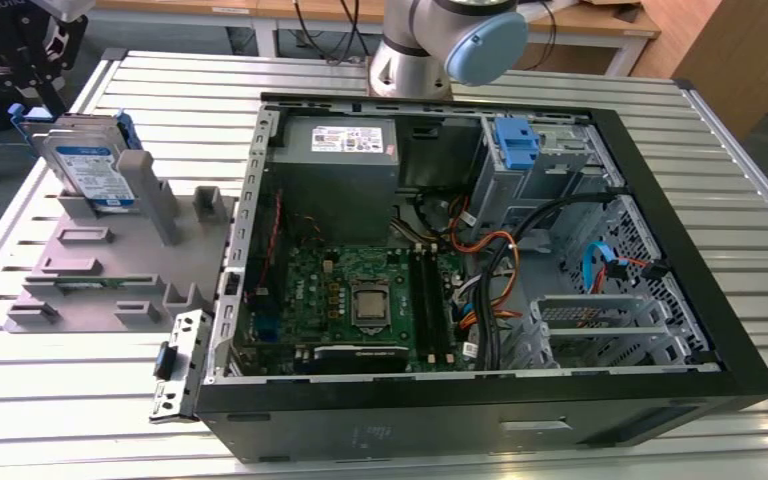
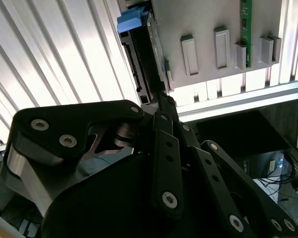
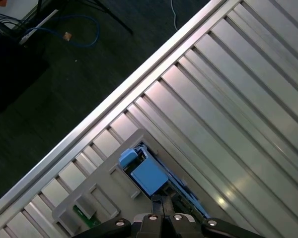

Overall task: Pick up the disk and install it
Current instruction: 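Pick up the disk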

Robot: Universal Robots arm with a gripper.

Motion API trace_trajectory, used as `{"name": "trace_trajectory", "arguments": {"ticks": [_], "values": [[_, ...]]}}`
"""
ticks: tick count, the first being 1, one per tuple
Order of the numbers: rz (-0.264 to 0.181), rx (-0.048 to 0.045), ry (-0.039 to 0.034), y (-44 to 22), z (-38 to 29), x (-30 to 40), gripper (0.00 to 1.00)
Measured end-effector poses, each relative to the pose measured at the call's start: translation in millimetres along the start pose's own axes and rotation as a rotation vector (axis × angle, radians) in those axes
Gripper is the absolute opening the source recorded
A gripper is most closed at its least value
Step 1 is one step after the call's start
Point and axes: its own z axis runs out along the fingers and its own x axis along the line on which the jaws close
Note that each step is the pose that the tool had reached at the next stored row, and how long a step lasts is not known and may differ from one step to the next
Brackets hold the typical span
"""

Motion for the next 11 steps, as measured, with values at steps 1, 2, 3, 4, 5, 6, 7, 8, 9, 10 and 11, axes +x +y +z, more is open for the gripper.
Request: {"name": "trace_trajectory", "arguments": {"ticks": [1, 2, 3, 4, 5, 6, 7, 8, 9, 10, 11], "values": [[-0.002, 0.0003, 0.0004, 0.1, 0.0, -0.1, 0.11], [-0.004, 0.0006, 0.0008, 0.1, 0.0, -0.1, 0.11], [-0.006, 0.0007, 0.0011, 0.2, 0.0, -0.2, 0.11], [-0.007, 0.0009, 0.0013, 0.2, 0.0, -0.2, 0.11], [-0.009, 0.001, 0.0014, 0.3, 0.0, -0.3, 0.11], [-0.011, 0.0011, 0.0016, 0.3, 0.0, -0.3, 0.11], [-0.012, 0.0013, 0.0019, 0.4, 0.0, -0.4, 0.11], [-0.014, 0.0016, 0.0022, 0.4, 0.0, -0.5, 0.11], [-0.015, 0.0019, 0.0026, 0.5, 0.0, -0.5, 0.11], [-0.017, 0.0023, 0.003, 0.6, 0.1, -0.6, 0.11], [-0.018, 0.0027, 0.0034, 0.7, 0.0, -0.7, 0.11]]}}
